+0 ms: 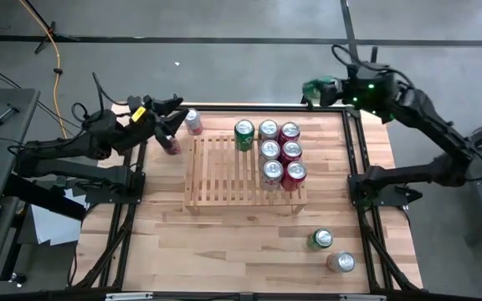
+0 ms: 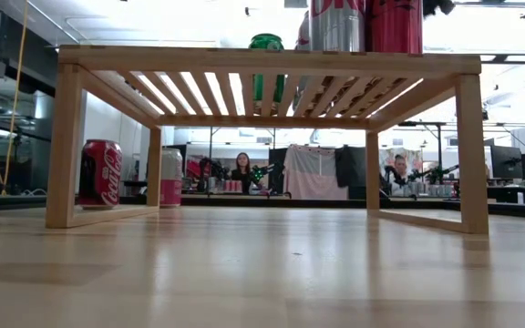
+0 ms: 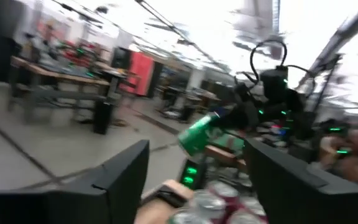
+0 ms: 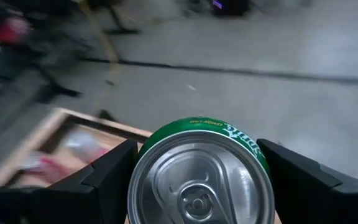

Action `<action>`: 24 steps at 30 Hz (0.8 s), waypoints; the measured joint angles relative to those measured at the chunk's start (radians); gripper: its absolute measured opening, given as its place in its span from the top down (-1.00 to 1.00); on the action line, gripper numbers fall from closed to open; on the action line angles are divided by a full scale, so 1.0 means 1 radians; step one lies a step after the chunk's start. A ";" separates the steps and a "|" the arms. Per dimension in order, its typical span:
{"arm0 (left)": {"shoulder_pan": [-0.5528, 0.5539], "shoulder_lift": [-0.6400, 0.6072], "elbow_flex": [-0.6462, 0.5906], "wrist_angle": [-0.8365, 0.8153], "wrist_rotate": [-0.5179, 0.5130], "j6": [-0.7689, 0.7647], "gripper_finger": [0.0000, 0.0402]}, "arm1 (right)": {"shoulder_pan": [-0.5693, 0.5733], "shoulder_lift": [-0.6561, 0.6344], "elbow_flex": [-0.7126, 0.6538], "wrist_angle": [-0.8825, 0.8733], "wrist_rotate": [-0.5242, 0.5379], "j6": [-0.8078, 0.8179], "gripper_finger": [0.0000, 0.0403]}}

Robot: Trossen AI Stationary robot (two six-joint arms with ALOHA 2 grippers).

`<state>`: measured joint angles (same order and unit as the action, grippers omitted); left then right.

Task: Place canned beverage on shelf
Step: Put the top green soda can on the shelf

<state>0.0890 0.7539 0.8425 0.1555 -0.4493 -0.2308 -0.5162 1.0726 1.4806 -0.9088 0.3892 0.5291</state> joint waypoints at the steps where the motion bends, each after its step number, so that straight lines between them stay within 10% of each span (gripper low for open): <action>1: 0.007 0.011 0.021 -0.012 0.032 -0.015 -0.34 | 0.026 0.007 0.031 0.011 -0.002 -0.012 -0.41; 14: 0.044 0.290 0.364 -0.333 0.465 -0.014 -0.88 | 0.357 0.203 0.109 0.432 -0.349 -0.153 -0.41; 24: 0.008 0.411 0.488 -0.486 0.548 0.133 -0.87 | 0.509 0.334 0.108 0.535 -0.393 -0.198 -0.41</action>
<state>0.0969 1.1649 1.3302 -0.3305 0.0990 -0.0982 -0.0074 1.4068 1.5890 -0.3733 -0.0036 0.3315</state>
